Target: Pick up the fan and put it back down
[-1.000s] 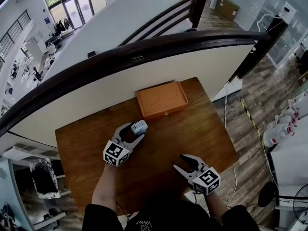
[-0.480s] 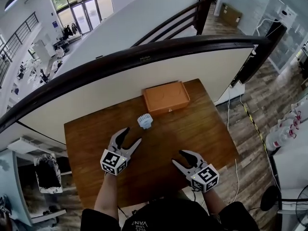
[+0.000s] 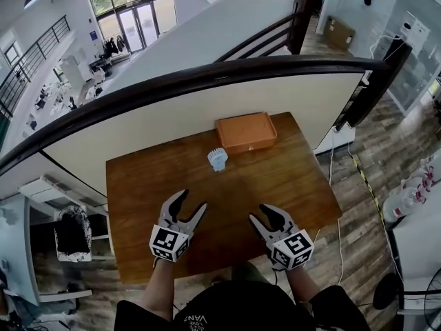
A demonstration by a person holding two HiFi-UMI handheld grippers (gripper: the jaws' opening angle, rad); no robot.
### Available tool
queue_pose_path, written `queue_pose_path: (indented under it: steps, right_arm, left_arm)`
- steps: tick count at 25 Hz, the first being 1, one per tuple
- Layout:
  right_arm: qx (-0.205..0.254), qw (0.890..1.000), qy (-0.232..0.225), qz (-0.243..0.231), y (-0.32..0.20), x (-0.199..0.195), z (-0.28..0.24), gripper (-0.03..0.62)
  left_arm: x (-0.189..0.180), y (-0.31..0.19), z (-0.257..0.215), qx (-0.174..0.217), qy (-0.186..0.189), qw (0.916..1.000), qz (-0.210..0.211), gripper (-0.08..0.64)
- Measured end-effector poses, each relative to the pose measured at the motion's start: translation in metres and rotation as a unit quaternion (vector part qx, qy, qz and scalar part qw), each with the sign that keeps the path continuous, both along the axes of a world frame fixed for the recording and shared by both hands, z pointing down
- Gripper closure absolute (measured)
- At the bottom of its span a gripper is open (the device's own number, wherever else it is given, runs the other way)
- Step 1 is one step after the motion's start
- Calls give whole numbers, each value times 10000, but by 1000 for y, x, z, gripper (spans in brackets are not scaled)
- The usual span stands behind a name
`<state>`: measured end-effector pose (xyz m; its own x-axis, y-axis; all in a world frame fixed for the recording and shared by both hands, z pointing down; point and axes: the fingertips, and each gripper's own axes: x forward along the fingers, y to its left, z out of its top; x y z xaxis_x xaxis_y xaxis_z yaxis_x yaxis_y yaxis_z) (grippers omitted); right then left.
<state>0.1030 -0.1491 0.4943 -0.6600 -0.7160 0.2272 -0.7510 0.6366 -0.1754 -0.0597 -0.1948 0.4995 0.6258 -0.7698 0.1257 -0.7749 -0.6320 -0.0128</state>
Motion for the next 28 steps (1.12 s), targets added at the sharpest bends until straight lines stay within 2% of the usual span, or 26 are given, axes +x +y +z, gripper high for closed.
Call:
queue_pose_path:
  steps: [6,17,28]
  right_arm:
    - [175,9998,-24,69,29,-4,-11,463]
    - [354,9993,20,112,79,-11,-22,526]
    - [332,9994,-49,71,117,-15,-20,555]
  left_arm:
    - [-7,51,-14,49,-70,9996,-269,316]
    - [-18,126,-25,96,82,9975,-693,489]
    - [-19,184,-20,-53,82,9959,-895,548]
